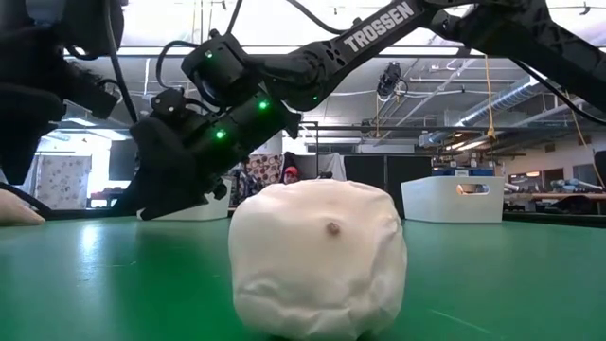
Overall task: Sort produce into baskets
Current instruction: Put the middle right small garlic into the gray bin
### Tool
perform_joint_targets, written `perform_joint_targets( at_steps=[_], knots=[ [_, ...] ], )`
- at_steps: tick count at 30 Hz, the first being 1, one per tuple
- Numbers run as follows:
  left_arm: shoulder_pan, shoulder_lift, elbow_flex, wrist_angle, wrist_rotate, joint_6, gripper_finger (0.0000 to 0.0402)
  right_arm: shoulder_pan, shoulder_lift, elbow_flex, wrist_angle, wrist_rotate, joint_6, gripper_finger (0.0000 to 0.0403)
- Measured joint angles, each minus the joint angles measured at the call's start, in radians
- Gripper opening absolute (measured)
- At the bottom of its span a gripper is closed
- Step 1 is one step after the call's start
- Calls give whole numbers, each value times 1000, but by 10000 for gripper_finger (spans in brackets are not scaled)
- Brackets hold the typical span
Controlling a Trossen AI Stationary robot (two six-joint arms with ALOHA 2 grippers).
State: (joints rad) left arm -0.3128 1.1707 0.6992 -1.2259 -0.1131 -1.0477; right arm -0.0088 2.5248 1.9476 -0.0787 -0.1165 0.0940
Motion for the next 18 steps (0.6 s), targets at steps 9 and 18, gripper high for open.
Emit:
perform_joint_targets(
  at_steps=[9, 18],
  knots=[
    [13, -1, 37, 1, -11, 29, 214, -4, 0, 0, -3, -16, 7, 289],
    [11, -1, 81, 31, -128, 37, 214, -5, -107, -2, -314, 122, -66, 274]
  ],
)
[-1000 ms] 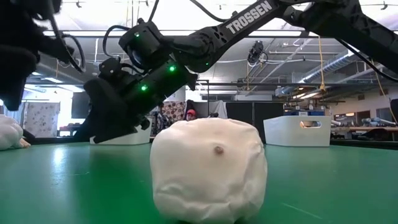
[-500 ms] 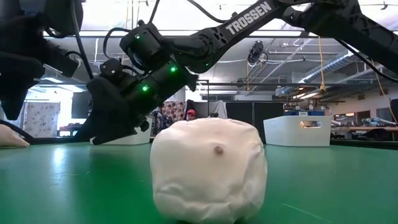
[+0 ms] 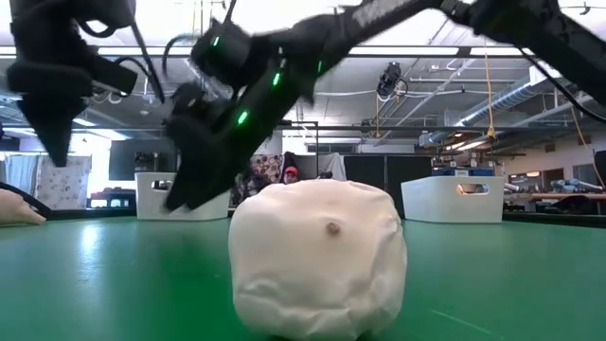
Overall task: Sort produce into baskets
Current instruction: Put the middle right small garlic into the gray bin
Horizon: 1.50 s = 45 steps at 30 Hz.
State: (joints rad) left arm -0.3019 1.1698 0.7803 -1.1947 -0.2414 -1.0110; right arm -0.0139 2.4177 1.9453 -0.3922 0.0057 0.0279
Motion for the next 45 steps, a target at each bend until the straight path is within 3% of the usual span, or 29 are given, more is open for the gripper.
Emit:
perform_joint_targets(
  at_steps=[3, 11, 21, 27, 36, 45],
  knots=[
    [0, 0, 0, 88, -45, 55, 214, 4, -90, 2, -190, 52, -37, 263],
    [-1, 1, 0, 497, -171, 348, 214, 28, -240, -3, -591, 56, -49, 245],
    [-1, 80, 0, 864, -210, 672, 214, 127, -491, -248, -626, 50, 63, 242],
    [1, 215, 0, 1165, -221, 839, 214, 214, -658, -468, -623, 102, 283, 242],
    [7, 433, 1, 1666, -208, 1046, 214, 373, -838, -708, -656, 88, 608, 242],
    [56, 604, 1, 1888, 33, 1031, 214, 529, -942, -855, -703, -32, 899, 242]
  ],
)
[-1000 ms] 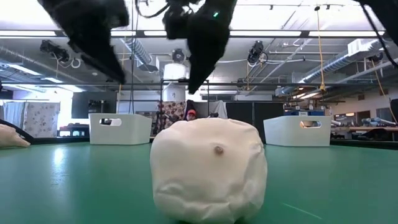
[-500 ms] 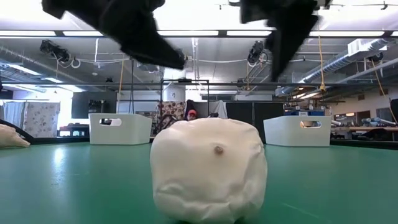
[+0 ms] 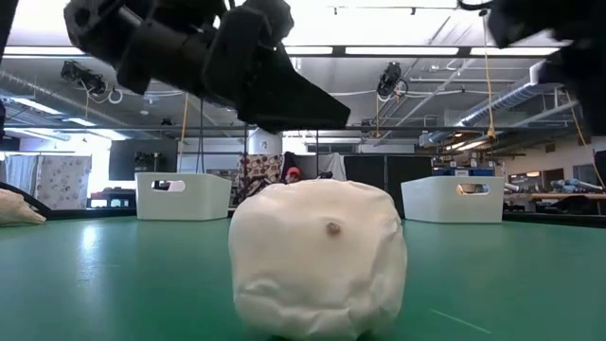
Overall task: Sort produce into baskets
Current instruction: Put the middle right small garlic into the gray bin
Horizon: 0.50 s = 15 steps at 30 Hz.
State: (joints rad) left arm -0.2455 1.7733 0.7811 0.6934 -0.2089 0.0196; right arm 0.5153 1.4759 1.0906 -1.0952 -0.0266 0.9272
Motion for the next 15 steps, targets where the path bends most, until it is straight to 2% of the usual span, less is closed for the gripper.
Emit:
perform_joint_targets(
  at_steps=[3, 15],
  knots=[
    [3, 35, 0, 51, 37, 1, 214, 48, -10, -38, -4, -33, 81, 240],
    [3, 45, 0, 65, 39, 31, 214, 142, -11, -157, -15, -46, 248, 234]
  ],
)
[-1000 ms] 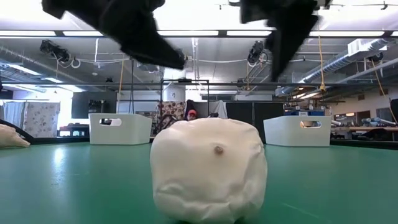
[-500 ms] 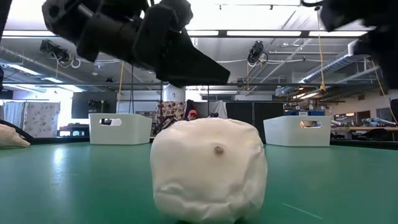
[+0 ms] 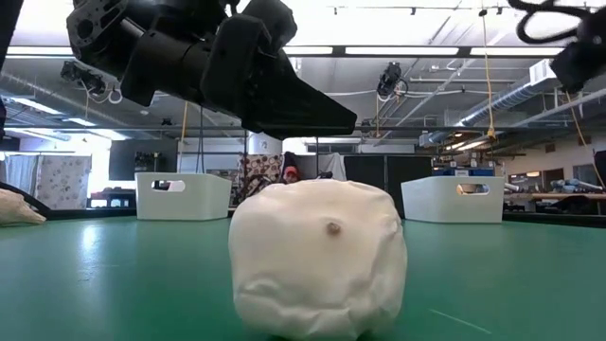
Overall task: Sort produce into baskets
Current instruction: Put the middle right small garlic into the gray bin
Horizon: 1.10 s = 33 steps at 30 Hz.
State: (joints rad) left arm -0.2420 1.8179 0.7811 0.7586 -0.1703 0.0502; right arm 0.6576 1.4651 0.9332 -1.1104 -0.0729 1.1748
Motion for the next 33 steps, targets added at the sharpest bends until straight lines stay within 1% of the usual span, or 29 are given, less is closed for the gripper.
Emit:
perform_joint_targets(
  at_steps=[4, 13, 23, 27, 30, 33],
  knots=[
    [0, 0, 0, 0, 0, 2, 214, 25, 0, -44, 25, -21, 29, 234],
    [2, 0, 0, -36, 0, 2, 214, 38, 0, -112, 154, -53, 87, 234],
    [-3, 1, 0, -63, 0, -29, 214, 55, 0, -170, 181, -54, 108, 229],
    [-3, 1, 0, -62, 0, -36, 214, 55, 0, -197, 218, -43, 105, 200],
    [-3, 1, 0, -62, -7, -36, 214, 55, 0, -202, 228, -20, 109, 162],
    [-3, 1, 0, -62, -39, -54, 214, 55, 0, -202, 241, 5, 107, 120]
  ],
)
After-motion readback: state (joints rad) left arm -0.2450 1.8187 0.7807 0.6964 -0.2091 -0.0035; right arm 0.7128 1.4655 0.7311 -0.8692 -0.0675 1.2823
